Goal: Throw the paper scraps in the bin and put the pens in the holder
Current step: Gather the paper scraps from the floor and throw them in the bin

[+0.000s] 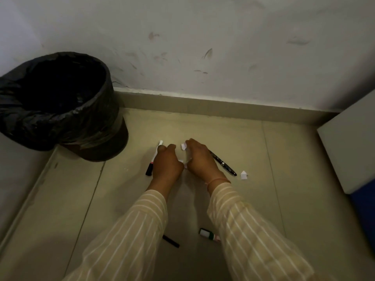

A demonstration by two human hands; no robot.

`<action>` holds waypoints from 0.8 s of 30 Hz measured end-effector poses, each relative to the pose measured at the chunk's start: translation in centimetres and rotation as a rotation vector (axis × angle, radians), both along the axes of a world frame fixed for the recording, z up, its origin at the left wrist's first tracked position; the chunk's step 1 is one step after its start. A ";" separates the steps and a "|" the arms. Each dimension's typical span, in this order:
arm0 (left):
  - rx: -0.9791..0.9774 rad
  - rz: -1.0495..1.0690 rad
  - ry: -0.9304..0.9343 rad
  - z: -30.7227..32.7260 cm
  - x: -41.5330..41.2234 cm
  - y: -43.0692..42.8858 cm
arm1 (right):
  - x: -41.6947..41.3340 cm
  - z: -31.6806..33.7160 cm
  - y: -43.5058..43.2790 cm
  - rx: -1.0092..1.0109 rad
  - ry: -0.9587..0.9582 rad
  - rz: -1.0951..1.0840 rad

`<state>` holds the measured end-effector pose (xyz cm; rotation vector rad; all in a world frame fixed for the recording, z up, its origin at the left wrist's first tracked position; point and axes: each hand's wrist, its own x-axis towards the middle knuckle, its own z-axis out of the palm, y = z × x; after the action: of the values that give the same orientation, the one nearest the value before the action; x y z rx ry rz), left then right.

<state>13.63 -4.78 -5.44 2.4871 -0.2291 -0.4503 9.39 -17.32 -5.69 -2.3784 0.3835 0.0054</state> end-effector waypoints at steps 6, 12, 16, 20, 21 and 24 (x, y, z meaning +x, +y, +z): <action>0.059 -0.059 0.011 -0.2 0.6 -0.4 | -1.6 -1.6 1.3 -0.011 0.018 0.075; -0.060 -0.078 0.073 0.2 -2.0 -1.6 | -4.5 -1.3 1.6 0.145 -0.123 -0.139; -0.079 -0.126 0.141 0.1 -3.1 -1.3 | -5.9 -0.7 0.5 0.238 -0.097 -0.266; -0.150 -0.086 0.138 0.5 -3.6 -0.6 | -8.4 0.6 -1.2 0.221 -0.236 -0.526; -0.169 -0.065 0.129 0.6 -3.5 -0.5 | -9.2 0.8 -1.8 0.160 -0.288 -0.621; -0.179 -0.061 0.116 1.1 -3.6 -0.1 | -11.5 0.7 -3.6 0.011 -0.258 -0.851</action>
<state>10.05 -4.86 -4.32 2.2766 -0.2857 -0.5723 -2.14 -20.95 -5.04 -1.9948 1.2160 -0.6739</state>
